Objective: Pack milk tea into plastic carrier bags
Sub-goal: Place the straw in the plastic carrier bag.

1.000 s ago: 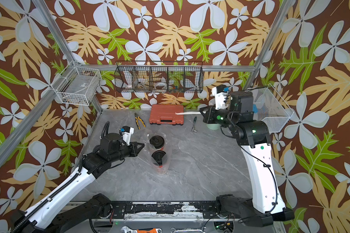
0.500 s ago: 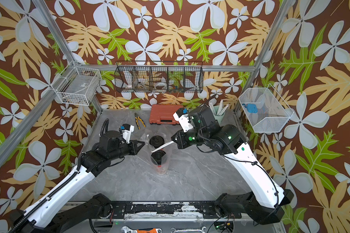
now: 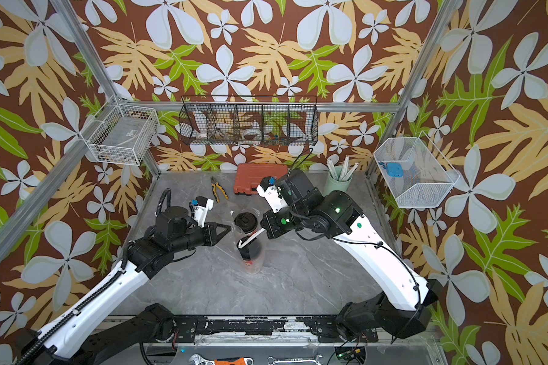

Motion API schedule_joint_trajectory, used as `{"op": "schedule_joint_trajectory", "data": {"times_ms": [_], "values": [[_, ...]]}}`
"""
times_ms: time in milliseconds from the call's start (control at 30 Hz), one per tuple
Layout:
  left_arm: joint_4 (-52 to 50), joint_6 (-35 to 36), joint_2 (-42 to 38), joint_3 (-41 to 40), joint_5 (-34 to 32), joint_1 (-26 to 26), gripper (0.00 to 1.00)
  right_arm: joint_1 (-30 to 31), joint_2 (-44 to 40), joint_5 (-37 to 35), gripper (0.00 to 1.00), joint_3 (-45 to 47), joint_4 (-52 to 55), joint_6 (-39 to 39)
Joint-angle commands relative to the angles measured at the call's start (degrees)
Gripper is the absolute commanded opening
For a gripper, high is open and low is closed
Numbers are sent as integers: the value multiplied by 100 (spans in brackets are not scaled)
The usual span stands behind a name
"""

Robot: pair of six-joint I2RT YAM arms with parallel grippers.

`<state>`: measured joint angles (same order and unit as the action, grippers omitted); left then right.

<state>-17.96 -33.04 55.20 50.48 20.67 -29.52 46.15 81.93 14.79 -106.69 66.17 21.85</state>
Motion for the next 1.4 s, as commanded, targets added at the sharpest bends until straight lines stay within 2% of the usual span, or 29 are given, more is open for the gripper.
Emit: {"op": "schedule_joint_trajectory", "data": {"times_ms": [0, 200, 300, 433, 800, 1033, 1200, 1300, 1367], "values": [[221, -89, -55, -28, 149, 7, 0, 22, 53, 53, 0, -189, 71, -130], [274, -166, -117, -91, 186, 7, 0, 64, 69, 286, 0, -190, 180, -172], [282, -176, -148, -100, 197, 7, 0, 288, 167, 243, 0, -83, 348, -233], [352, -220, -138, -108, 253, 7, 0, 664, 428, -63, 0, -200, 642, -299], [558, -362, -125, -125, 420, 7, 0, 1238, 1266, -1285, 0, -863, 1327, -371], [695, -461, -159, -156, 500, 7, 0, 1546, 2018, -1524, 1, -1053, 1357, -451], [723, -482, -164, -223, 513, 7, 0, 1581, 2319, -1561, 9, -848, 1306, -480], [706, -481, -177, -240, 501, 7, 0, 1587, 2246, -1554, 24, -695, 1191, -454], [660, -452, -197, -240, 447, 7, 0, 1584, 2169, -1548, 30, -766, 1180, -417]]}}
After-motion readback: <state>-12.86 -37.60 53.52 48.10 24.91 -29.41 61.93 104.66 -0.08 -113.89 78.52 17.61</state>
